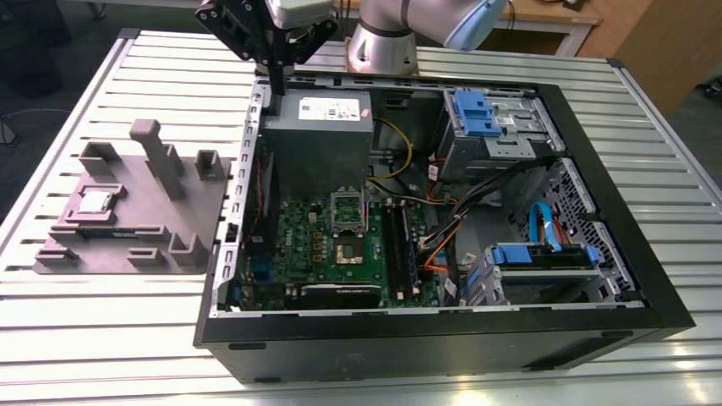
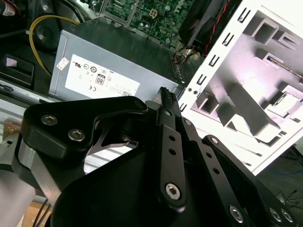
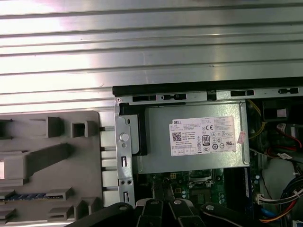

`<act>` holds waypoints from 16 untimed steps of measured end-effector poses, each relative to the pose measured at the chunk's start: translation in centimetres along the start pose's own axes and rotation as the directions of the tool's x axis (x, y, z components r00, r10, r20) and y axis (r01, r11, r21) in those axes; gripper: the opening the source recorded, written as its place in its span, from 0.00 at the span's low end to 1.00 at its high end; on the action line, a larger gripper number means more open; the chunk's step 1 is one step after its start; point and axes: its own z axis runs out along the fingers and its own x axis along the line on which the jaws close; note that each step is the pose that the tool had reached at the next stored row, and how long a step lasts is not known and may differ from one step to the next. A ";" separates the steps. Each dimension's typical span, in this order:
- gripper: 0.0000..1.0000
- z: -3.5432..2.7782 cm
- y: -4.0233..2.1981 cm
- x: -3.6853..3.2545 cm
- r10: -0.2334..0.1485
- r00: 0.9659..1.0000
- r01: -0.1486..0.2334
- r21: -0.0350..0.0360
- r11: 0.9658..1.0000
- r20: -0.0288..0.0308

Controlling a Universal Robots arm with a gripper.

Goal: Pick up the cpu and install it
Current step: 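Reach for the cpu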

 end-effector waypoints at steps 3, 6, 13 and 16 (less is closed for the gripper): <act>0.10 0.00 -0.01 0.10 0.000 1.000 0.000 0.000 1.000 0.000; 0.10 -0.01 -0.01 0.20 0.000 1.000 0.000 0.000 1.000 0.000; 0.10 -0.01 -0.03 0.48 0.000 1.000 0.000 0.000 1.000 0.000; 0.10 -0.02 -0.05 0.63 0.000 1.000 0.000 0.000 1.000 0.000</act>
